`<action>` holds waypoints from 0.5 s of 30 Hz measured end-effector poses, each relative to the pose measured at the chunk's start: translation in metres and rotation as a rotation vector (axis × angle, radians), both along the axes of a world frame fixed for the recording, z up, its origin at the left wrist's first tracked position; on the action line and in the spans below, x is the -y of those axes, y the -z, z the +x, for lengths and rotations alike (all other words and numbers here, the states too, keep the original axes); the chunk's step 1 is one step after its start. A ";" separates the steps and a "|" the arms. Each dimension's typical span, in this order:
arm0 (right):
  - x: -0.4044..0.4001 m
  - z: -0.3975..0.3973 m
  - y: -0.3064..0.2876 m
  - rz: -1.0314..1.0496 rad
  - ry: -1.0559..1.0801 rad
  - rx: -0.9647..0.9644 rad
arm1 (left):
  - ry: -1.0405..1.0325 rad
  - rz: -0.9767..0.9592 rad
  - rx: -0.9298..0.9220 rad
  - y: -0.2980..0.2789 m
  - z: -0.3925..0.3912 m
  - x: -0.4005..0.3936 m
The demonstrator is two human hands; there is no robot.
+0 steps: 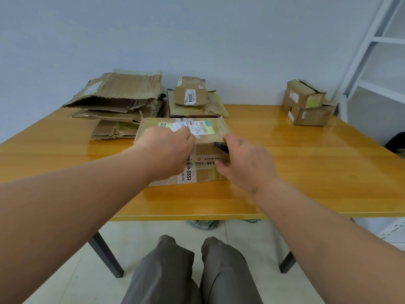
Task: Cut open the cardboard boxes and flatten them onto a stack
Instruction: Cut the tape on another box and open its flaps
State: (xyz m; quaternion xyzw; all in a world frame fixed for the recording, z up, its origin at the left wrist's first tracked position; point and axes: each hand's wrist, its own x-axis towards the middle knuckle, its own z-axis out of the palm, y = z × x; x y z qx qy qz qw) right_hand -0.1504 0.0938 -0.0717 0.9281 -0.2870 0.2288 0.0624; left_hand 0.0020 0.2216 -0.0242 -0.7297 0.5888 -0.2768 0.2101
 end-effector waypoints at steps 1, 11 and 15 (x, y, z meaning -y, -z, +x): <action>-0.001 0.001 0.001 0.004 0.011 0.000 | 0.005 -0.003 0.009 0.001 0.000 0.000; 0.010 0.010 0.003 -0.149 -0.085 -0.036 | 0.003 -0.013 -0.005 0.006 0.007 0.009; 0.012 0.013 0.001 -0.180 -0.092 -0.040 | 0.044 -0.070 -0.005 0.012 0.013 0.007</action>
